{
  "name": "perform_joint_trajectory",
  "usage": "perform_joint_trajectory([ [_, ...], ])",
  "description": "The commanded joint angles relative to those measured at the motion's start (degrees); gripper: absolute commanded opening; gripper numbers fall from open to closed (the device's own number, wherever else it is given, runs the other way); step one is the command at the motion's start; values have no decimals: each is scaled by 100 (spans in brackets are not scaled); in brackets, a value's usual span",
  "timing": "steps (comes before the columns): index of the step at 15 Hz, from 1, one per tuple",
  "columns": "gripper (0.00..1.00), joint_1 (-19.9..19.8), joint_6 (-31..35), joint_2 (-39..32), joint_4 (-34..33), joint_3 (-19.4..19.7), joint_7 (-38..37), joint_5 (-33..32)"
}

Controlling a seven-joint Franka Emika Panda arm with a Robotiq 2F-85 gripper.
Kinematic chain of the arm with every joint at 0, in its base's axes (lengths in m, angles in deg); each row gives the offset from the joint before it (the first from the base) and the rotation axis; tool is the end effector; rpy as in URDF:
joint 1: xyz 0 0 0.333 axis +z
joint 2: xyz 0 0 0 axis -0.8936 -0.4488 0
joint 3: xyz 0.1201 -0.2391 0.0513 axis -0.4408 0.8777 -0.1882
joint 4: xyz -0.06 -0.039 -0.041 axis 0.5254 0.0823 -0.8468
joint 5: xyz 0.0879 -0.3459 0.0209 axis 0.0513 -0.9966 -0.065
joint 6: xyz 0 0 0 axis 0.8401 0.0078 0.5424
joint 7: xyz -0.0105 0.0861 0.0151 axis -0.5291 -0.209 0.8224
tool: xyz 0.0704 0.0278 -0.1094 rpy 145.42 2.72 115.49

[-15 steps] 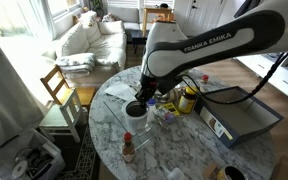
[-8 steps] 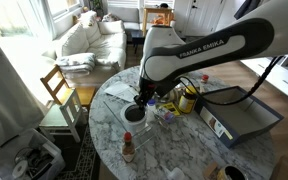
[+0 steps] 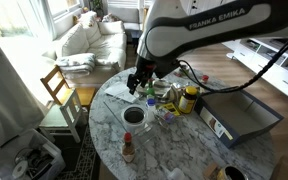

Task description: Pick up the red ketchup sachet from the table and put it in the silver cup, pick up the red ketchup sachet from the table and put it in the clear cup, pick up the silver cup and put it in the clear cup, pick up both the silver and clear cup and put them in the clear storage container

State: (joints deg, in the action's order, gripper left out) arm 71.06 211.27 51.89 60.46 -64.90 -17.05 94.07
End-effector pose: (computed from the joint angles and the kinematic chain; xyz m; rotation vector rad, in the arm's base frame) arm 0.6473 0.1466 0.3543 -2.9669 -0.3842 -0.3341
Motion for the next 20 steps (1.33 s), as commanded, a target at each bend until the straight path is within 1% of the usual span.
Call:
perform_joint_trajectory([
  [1,100,-325,-227,749,292,-289,581,394],
  [2,100,-394,-278,952,324,-363,841,527],
  [3,100,-523,-378,1160,428,-460,1284,762],
  [4,100,-579,-526,1337,441,-484,1551,904],
  [7,100,-757,-1097,1813,635,-472,2464,1414],
  [9,100,-771,-1419,2059,778,-393,3006,1566],
  [10,100,-620,-1272,1700,320,-328,2480,1339],
  [12,100,-628,-1322,1785,329,-304,2533,1360],
  [20,100,-616,-1316,1708,311,-315,2528,1359],
])
